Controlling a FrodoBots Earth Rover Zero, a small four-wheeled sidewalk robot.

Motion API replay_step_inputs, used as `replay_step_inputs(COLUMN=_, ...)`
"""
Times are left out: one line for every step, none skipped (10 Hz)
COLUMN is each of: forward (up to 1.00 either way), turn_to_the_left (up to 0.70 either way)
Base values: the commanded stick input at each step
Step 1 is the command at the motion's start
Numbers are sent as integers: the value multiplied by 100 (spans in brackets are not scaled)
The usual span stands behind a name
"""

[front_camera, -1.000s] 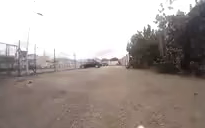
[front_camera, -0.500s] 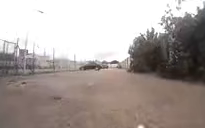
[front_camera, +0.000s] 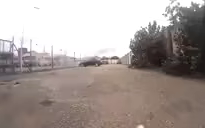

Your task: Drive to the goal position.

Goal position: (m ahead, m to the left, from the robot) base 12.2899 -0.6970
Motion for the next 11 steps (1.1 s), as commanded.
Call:
replay_step_inputs(forward=70, turn_to_the_left=0)
replay_step_inputs(forward=70, turn_to_the_left=0)
replay_step_inputs(forward=70, turn_to_the_left=-5)
replay_step_inputs(forward=70, turn_to_the_left=-14)
replay_step_inputs(forward=70, turn_to_the_left=-20)
replay_step_inputs(forward=70, turn_to_the_left=0)
replay_step_inputs(forward=70, turn_to_the_left=0)
replay_step_inputs(forward=70, turn_to_the_left=0)
replay_step_inputs(forward=70, turn_to_the_left=0)
replay_step_inputs(forward=70, turn_to_the_left=0)
replay_step_inputs(forward=70, turn_to_the_left=0)
